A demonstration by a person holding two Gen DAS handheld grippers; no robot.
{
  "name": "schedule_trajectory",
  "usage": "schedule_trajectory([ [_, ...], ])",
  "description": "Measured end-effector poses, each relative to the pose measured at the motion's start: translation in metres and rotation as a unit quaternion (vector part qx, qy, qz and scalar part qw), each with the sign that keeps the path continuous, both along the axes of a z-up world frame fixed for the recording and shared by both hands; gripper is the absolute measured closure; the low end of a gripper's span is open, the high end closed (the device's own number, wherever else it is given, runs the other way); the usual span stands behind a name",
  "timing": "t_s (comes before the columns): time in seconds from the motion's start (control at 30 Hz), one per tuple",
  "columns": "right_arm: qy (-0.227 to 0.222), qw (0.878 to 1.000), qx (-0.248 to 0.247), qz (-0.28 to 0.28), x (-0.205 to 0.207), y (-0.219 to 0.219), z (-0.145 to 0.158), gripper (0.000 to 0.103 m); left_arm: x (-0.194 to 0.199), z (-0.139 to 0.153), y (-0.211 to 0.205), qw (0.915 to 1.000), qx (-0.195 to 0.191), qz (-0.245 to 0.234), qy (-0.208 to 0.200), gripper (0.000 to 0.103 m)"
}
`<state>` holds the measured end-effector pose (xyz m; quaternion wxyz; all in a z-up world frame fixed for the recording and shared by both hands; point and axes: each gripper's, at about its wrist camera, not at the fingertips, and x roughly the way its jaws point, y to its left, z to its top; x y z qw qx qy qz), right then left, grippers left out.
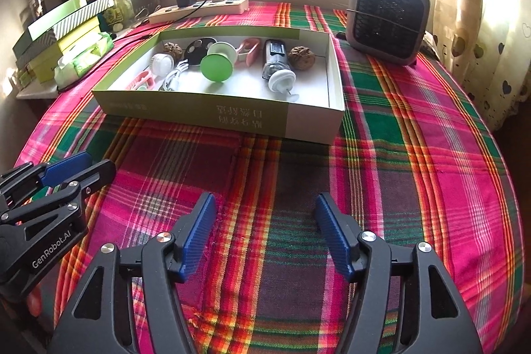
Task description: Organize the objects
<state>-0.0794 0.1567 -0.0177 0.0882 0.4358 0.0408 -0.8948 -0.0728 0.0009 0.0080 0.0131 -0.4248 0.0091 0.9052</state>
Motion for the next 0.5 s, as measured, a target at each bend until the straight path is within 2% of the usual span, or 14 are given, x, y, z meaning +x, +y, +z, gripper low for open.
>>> schedule_trajectory([
  [0.5,0.000,1.000,0.000,0.001,-0.0005,-0.0003,0.0001,0.037,0.0002,-0.0003,-0.0008,1.0000,-0.001,0.001,-0.001,0.070],
])
